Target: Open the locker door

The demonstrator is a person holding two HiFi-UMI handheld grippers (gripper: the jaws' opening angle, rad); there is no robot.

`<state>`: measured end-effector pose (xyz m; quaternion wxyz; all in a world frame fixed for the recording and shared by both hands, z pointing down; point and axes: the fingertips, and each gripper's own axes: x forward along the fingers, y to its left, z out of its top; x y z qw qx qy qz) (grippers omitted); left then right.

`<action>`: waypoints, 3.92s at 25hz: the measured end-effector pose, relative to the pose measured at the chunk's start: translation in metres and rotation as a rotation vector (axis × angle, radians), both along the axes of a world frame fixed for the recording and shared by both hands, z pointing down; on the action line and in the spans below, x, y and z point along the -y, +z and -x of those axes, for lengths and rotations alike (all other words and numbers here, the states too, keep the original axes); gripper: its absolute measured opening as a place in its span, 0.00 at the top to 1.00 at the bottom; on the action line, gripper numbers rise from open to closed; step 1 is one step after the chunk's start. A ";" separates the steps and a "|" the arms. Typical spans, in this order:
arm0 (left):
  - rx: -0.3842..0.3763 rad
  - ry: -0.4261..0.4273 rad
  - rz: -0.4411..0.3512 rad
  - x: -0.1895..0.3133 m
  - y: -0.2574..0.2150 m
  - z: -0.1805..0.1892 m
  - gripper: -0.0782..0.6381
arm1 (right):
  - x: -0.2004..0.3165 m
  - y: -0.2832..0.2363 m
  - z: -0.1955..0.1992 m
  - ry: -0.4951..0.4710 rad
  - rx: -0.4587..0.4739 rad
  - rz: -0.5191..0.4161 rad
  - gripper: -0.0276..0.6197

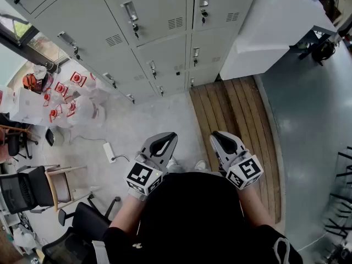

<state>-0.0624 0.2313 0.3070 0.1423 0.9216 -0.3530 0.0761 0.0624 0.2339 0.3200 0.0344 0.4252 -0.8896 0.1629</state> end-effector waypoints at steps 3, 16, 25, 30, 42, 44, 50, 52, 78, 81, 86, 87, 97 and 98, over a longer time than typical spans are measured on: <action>-0.003 -0.002 0.004 0.001 0.001 0.010 0.85 | 0.000 0.001 0.009 0.003 0.000 0.008 0.88; -0.034 0.006 0.018 0.020 0.011 0.070 0.85 | 0.021 0.004 0.068 0.021 0.008 0.021 0.87; -0.024 0.022 0.020 0.053 0.017 0.095 0.85 | 0.056 0.021 0.076 0.038 -0.019 0.065 0.87; -0.013 0.000 0.060 0.082 0.028 0.083 0.85 | 0.089 0.031 0.061 0.029 0.003 0.094 0.87; 0.051 -0.104 0.086 0.195 0.041 0.017 0.85 | 0.204 0.055 -0.011 -0.054 0.020 0.129 0.87; 0.057 -0.122 0.091 0.205 0.041 0.008 0.85 | 0.219 0.064 -0.017 -0.071 0.016 0.142 0.87; 0.087 -0.138 0.106 0.231 0.053 0.002 0.85 | 0.263 0.103 -0.027 -0.075 -0.006 0.172 0.87; 0.091 -0.143 0.117 0.239 0.058 0.006 0.85 | 0.279 0.117 -0.026 -0.058 -0.021 0.180 0.87; 0.168 -0.051 0.251 0.255 0.150 0.078 0.85 | 0.469 0.294 -0.001 0.165 -0.174 0.181 0.64; 0.149 -0.048 0.235 0.259 0.153 0.080 0.85 | 0.479 0.304 0.000 0.174 -0.185 0.176 0.64; 0.168 -0.089 0.296 0.259 0.171 0.098 0.85 | 0.495 0.318 0.005 0.174 -0.207 0.170 0.64; 0.170 -0.097 0.299 0.261 0.171 0.100 0.85 | 0.498 0.320 0.006 0.177 -0.210 0.171 0.64; 0.168 -0.121 0.332 0.254 0.187 0.116 0.85 | 0.510 0.327 0.010 0.168 -0.197 0.131 0.63; 0.169 -0.121 0.336 0.253 0.188 0.117 0.85 | 0.510 0.327 0.010 0.173 -0.193 0.127 0.63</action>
